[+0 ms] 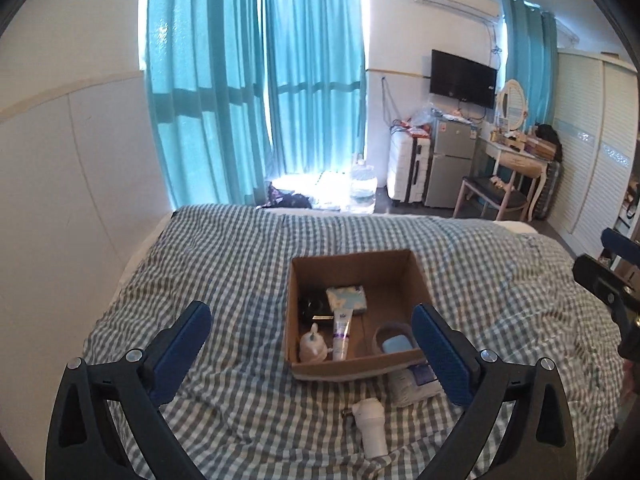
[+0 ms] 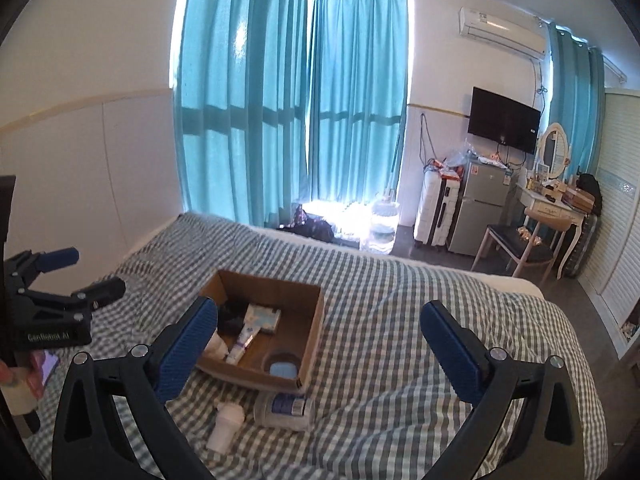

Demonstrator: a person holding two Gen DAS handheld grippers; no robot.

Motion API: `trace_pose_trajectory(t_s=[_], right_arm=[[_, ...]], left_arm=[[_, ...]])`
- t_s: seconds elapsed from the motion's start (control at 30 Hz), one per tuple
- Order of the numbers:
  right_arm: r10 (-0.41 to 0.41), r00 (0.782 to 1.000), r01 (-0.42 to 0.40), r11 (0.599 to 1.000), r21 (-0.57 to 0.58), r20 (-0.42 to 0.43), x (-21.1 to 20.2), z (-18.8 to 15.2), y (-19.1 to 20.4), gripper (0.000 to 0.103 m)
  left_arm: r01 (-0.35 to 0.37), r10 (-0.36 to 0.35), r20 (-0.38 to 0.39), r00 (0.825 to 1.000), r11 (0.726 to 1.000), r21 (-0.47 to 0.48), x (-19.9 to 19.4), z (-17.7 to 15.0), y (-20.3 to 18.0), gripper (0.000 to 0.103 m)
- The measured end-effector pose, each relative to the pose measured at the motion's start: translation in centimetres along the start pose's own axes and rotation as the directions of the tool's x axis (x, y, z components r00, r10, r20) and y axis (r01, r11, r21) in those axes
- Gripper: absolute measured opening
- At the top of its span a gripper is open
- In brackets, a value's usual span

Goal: Organize objects
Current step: 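Withdraw both tools and reach toward the white plug device and clear container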

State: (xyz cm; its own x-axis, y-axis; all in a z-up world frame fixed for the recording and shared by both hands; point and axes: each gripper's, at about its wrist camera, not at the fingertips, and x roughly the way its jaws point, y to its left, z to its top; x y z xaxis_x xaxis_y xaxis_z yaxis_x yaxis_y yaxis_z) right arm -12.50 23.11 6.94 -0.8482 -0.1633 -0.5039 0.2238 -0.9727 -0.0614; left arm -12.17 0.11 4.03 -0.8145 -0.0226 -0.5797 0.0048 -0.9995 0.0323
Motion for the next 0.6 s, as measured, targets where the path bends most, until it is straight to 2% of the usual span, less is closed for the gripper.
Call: trace_pose_trajectory(t_s=[0.1, 0.27, 0.33, 0.5, 0.6], right_arm=[[-0.004, 0.999, 0.004, 1.000, -0.001, -0.053, 1.6, -2.6, 0.0, 0.102], [0.032, 0.982, -0.029, 0.999, 0.021, -0.188, 6.2, -7.3, 0.0, 0.102], [0.046, 0.973, -0.040, 0.999, 0.032, -0.228, 7.9, -8.9, 0.1, 0.102], [0.043, 0.955, -0.028, 0.998, 0.053, -0.295, 11.4, -11.6, 0.3, 0.102], [0.040, 0.944, -0.019, 0.998, 0.067, -0.326, 13.1, -12.9, 0.1, 0.102]], left_arm=[[-0.040, 0.040, -0.026, 0.999, 0.999, 0.002, 1.5, -2.3, -0.3, 0.103], [-0.041, 0.042, -0.122, 0.992, 0.999, 0.010, 5.6, -6.7, -1.6, 0.103], [-0.049, 0.051, -0.171, 0.984, 0.999, 0.015, 7.6, -8.6, -2.2, 0.103], [-0.019, 0.017, -0.267, 0.963, 1.000, -0.005, 11.7, -13.2, -3.8, 0.103], [0.010, 0.001, -0.320, 0.947, 0.999, 0.033, 13.4, -15.1, -5.5, 0.103]])
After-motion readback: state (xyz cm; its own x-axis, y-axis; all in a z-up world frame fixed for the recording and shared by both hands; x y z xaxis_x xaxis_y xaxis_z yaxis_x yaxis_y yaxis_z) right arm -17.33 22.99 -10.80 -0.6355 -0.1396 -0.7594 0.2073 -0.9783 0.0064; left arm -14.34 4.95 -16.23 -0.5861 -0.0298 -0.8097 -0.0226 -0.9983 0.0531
